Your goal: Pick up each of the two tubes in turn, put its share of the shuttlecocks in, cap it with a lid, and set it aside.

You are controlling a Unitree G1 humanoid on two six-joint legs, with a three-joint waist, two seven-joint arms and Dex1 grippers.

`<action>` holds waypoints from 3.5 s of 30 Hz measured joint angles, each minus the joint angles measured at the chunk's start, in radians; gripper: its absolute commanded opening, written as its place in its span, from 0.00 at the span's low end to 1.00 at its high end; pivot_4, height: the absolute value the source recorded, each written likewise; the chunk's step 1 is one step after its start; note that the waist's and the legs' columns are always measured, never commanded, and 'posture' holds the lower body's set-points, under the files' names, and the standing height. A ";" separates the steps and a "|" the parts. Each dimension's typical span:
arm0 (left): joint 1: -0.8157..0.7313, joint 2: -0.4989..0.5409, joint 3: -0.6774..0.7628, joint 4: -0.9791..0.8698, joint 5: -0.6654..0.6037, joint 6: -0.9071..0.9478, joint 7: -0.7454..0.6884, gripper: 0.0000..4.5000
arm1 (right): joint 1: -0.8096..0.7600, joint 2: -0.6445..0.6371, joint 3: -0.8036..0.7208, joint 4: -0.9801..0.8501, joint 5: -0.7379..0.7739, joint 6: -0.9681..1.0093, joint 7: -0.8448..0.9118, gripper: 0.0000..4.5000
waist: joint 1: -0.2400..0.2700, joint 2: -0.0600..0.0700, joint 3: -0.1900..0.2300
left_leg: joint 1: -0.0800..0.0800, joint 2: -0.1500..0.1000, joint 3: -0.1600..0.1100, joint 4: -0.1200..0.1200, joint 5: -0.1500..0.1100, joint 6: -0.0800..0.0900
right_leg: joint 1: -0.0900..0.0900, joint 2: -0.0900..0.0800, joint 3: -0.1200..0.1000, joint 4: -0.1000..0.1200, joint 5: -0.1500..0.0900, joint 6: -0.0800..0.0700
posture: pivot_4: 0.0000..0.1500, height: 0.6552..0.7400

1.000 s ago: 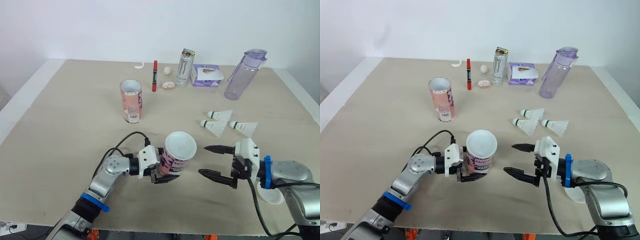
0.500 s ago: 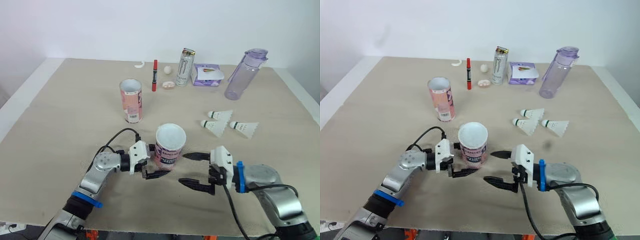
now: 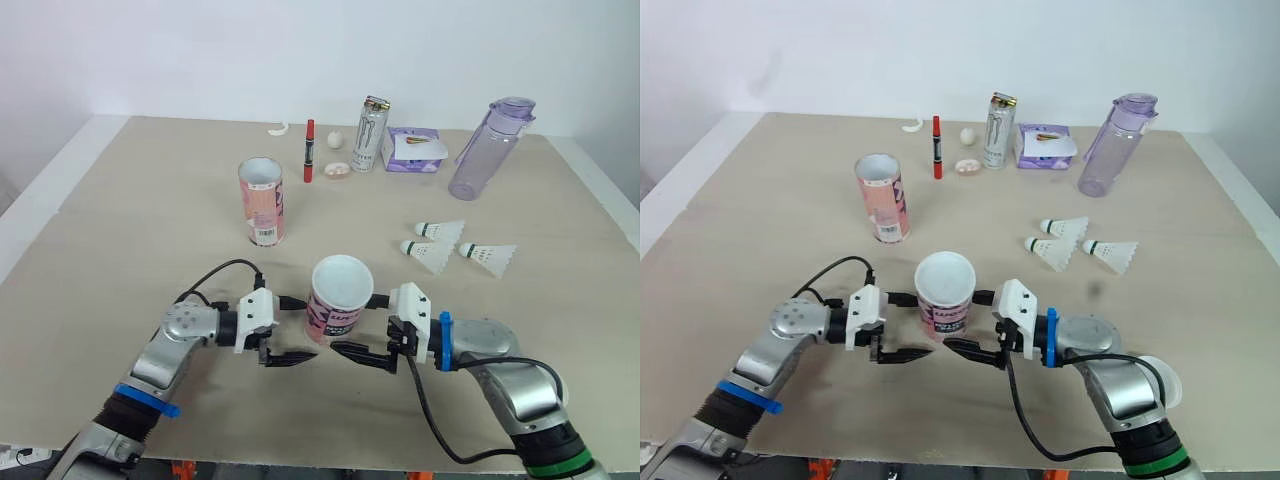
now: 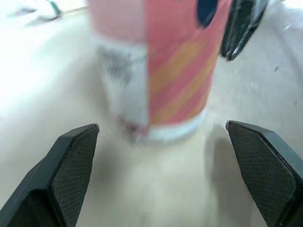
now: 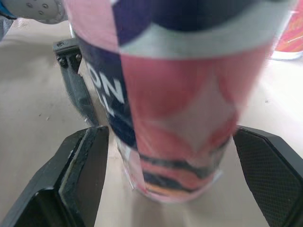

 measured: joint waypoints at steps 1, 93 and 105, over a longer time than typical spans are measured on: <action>0.001 0.002 0.002 0.000 -0.001 0.000 -0.001 1.00 | 0.000 0.003 0.004 0.000 -0.001 -0.001 -0.003 0.98 | 0.000 0.000 0.000 | 0.000 0.000 0.000 0.000 0.000 0.000 | 0.000 0.000 0.000 0.000 0.000 0.000 | 1.00 1.00; 0.135 -0.098 0.046 -0.233 -0.182 0.023 0.008 1.00 | 0.166 -0.138 -0.825 0.637 0.134 -0.053 -0.539 0.99 | -0.023 0.012 0.000 | 0.006 -0.004 0.002 0.009 0.002 0.003 | 0.003 0.051 0.087 0.016 -0.007 0.001 | 1.00 1.00; 0.102 -0.107 0.040 -0.204 -0.173 0.008 -0.015 1.00 | 0.393 -0.076 -0.900 0.364 0.193 0.055 -0.583 0.99 | -0.030 0.013 -0.001 | 0.006 -0.005 0.002 0.009 0.002 0.003 | 0.002 0.052 0.093 0.016 -0.008 0.001 | 1.00 1.00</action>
